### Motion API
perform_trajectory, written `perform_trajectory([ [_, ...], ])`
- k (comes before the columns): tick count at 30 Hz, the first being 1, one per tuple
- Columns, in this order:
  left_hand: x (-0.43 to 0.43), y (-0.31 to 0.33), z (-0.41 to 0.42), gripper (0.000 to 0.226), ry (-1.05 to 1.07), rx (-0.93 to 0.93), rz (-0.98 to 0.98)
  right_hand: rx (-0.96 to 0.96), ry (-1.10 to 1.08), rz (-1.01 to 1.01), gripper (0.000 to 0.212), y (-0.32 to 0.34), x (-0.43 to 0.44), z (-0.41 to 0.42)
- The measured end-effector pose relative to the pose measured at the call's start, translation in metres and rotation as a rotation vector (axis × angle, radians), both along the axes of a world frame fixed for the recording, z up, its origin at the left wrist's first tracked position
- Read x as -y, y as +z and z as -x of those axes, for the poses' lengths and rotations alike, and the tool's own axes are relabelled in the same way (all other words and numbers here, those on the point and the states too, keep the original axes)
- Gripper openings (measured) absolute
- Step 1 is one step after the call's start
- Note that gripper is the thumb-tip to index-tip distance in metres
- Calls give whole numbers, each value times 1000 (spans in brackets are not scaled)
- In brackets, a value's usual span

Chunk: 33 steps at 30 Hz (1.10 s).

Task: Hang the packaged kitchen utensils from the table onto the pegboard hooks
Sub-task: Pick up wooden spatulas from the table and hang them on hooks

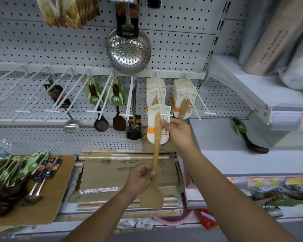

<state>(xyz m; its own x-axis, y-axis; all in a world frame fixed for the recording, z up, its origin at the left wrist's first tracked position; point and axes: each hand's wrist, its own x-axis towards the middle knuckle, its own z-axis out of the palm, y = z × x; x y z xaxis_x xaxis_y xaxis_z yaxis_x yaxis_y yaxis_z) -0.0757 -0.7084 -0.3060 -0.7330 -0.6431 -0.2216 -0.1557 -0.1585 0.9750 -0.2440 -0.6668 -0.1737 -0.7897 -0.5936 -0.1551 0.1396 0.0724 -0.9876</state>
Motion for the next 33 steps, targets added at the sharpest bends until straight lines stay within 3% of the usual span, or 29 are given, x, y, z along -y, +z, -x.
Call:
perform_trajectory([
  [6, 32, 6, 36, 9, 18, 46, 77, -80, -83, -52, 3, 4, 42, 27],
  [11, 56, 5, 58, 11, 5, 120, 173, -128, -76, -44, 13, 3, 61, 45],
  [20, 79, 6, 73, 22, -79, 211, 259, -214, -118, -127, 14, 7, 75, 56],
  [26, 77, 18, 63, 19, -71, 289, 391, -390, -82, -371, 29, -8, 54, 51],
  [30, 77, 25, 51, 45, -105, 372, 494, -539, -21, -558, 30, -19, 25, 36],
  [33, 76, 24, 32, 51, -108, 431, 542, -632, 87, -642, 30, -30, 12, 22],
])
